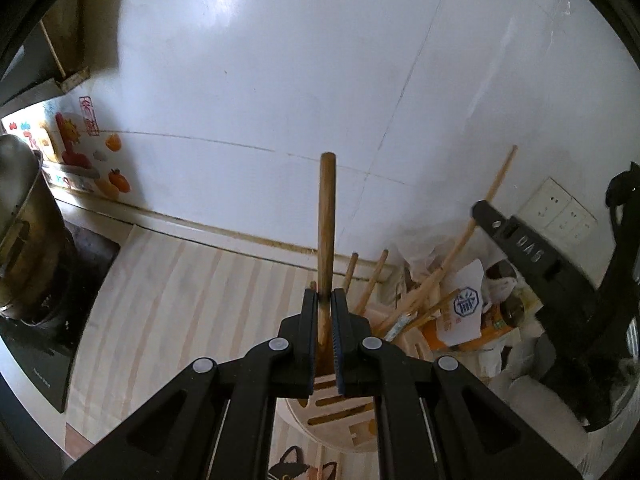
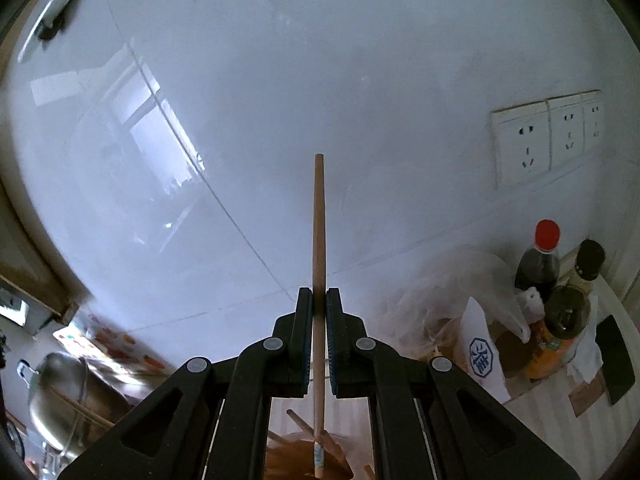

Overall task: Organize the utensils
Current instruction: 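Open both grippers to release the chopsticks and swing back toward the mat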

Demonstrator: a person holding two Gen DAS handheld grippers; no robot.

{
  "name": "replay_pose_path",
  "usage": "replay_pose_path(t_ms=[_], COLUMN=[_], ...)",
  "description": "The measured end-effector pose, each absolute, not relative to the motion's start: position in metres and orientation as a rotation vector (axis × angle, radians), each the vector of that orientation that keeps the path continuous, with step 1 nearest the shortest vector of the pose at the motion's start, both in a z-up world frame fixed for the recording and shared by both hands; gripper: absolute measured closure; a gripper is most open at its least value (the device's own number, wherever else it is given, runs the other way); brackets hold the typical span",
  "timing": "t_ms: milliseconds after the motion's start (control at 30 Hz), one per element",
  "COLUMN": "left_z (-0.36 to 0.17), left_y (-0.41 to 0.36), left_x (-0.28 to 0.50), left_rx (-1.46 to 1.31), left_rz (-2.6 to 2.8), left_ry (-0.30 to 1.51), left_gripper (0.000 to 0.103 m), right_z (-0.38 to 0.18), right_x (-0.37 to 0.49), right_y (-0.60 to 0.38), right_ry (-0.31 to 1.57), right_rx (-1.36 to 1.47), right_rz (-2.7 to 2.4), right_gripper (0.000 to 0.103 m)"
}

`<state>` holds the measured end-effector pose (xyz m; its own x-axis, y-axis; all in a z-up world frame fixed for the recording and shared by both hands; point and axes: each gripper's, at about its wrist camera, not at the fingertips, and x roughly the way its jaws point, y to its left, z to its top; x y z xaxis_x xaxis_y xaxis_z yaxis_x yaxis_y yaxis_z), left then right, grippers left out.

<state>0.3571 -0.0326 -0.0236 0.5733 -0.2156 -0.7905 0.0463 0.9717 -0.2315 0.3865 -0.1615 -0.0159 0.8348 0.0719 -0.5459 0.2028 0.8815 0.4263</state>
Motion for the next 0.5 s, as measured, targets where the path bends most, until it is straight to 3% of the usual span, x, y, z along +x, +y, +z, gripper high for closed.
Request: replay_pose_path(t_ms=[167,233,300,367,433,500], left_z=[0.002,0.013,0.02,0.022,0.018,0.01], left_y=[-0.025,-0.019,-0.008,0.006,0.015,0.023], left_x=[0.338,0.329,0.319,0.311,0.306,0.3], left_rx=[-0.19,-0.162,-0.159,-0.159,-0.139,-0.118], left_rz=[-0.154,-0.122,-0.092,-0.049,-0.017,0.029], left_ry=[0.916,0.89,0.872,0.847,0.842,0.86], left_gripper=[0.092,0.076,0.029,0.024,0.02,0.0], right_z=[-0.028,-0.028,-0.023,-0.015,-0.009,-0.005], right_x=[0.385,0.383,0.375,0.362,0.35,0.334], right_y=[-0.152,-0.15,-0.152,-0.16,-0.167,-0.175], right_ry=[0.667,0.714,0.731,0.73,0.73,0.736], right_rx=[0.443,0.431,0.417,0.42,0.426,0.416], right_rz=[0.015,0.057,0.075,0.076,0.071,0.046], right_gripper=[0.095,0.093,0.082,0.065,0.064,0.06])
